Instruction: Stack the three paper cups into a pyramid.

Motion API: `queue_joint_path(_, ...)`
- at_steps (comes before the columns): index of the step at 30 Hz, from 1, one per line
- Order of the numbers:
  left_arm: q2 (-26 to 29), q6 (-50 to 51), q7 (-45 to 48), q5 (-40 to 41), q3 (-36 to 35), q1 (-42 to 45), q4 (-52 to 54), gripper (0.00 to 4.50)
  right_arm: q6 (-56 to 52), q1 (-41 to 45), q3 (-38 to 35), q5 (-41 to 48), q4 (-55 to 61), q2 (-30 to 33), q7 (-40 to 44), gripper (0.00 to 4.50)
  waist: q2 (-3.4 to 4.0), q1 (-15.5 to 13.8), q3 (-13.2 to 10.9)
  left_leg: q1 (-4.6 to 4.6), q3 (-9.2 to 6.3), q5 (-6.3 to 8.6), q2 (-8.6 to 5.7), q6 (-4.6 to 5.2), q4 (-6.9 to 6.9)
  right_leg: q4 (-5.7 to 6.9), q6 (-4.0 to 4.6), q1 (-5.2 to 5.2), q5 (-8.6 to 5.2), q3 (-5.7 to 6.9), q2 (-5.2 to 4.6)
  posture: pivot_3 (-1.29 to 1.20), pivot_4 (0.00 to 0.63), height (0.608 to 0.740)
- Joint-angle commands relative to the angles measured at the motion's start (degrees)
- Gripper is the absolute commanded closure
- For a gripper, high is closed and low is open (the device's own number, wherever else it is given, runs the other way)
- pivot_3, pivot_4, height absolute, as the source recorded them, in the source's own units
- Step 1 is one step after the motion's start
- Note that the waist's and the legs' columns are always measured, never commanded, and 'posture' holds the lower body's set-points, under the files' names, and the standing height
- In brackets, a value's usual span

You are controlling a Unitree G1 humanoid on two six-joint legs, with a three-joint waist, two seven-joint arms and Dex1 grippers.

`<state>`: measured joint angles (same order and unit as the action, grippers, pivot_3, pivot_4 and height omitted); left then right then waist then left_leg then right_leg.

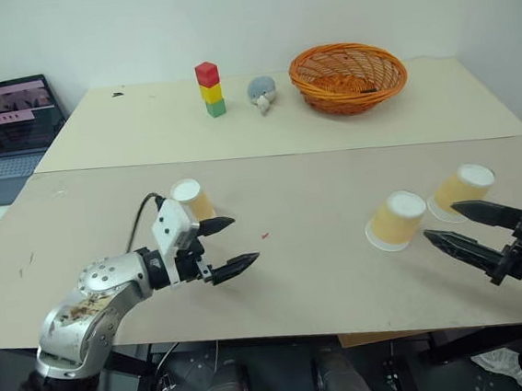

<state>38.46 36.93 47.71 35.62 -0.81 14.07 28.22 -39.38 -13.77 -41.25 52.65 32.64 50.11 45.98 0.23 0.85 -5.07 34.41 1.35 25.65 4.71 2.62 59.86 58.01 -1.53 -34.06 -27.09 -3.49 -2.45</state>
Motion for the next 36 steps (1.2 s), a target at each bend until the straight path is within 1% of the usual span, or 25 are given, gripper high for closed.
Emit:
queue_joint_path(1, 0.91, 0.80, 1.64, 1.62, -0.16, 3.62, 0.44, 0.01, 0.38, 2.43, 0.27, -0.30, -0.27, 1.68, -0.15, 0.00, -0.05, -0.06, -0.03, -0.04, 0.00, -0.01, -0.01, -0.01, 0.00, 0.00, 0.00, 0.04, 0.00, 0.01, 0.00, 0.00, 0.150, 0.638)
queue_joint_path(8, 0.90, 1.22, 2.50, 2.19, -0.19, 4.67, 0.57, 0.01, 2.49, 5.14, 3.49, -5.56, -4.99, 2.06, 0.70, 0.00, 0.00, -0.13, 0.00, -0.02, -0.01, -0.01, -0.03, 0.00, -0.01, 0.01, 0.00, 0.02, 0.00, 0.01, 0.00, 0.00, 0.150, 0.638)
queue_joint_path(12, 0.69, 1.73, 1.78, 3.00, -0.80, 4.42, 0.90, 0.01, 4.45, 6.77, 6.70, -8.84, -7.92, 1.29, 1.39, 0.00, 0.00, -0.13, 0.00, -0.02, -0.01, 0.00, -0.04, 0.00, -0.01, 0.01, 0.00, 0.02, 0.00, 0.01, -0.02, 0.00, 0.150, 0.638)
queue_joint_path(21, -0.06, 3.13, -0.49, 4.29, -2.03, 4.51, 0.66, 0.01, 6.78, 11.27, 13.20, -11.85, -11.88, -0.87, 2.52, 0.00, 0.01, -0.07, 0.01, -0.04, -0.02, -0.01, -0.03, 0.00, -0.01, 0.04, 0.00, 0.01, 0.00, 0.00, 0.00, 0.00, 0.150, 0.638)
queue_joint_path(27, 0.22, 3.30, -1.29, 5.26, -3.08, 3.99, 0.94, 0.01, 8.05, 13.81, 15.84, -13.46, -14.59, -1.80, 3.21, 0.00, 0.03, -0.13, 0.02, -0.03, -0.02, -0.01, -0.04, 0.00, -0.01, 0.06, 0.00, 0.00, 0.00, 0.00, -0.01, 0.00, 0.150, 0.638)
queue_joint_path(34, 1.80, 5.40, -1.04, 9.32, -5.53, 2.43, 3.19, 0.01, 9.04, 17.08, 18.57, -14.92, -17.82, -2.95, 4.11, 0.00, 0.04, -0.07, 0.02, -0.04, -0.03, -0.01, -0.04, 0.00, -0.01, 0.07, 0.00, 0.00, 0.00, -0.01, -0.02, 0.00, 0.150, 0.638)
queue_joint_path(36, 3.27, 6.63, 0.14, 11.04, -6.14, 1.49, 4.24, 0.00, 9.03, 17.78, 19.15, -14.94, -18.30, -3.35, 4.50, 0.54, 0.04, -0.04, 0.02, -0.04, -0.03, -0.01, -0.03, 0.00, -0.01, 0.08, 0.01, -0.01, 0.00, -0.01, -0.01, 0.00, 0.150, 0.638)
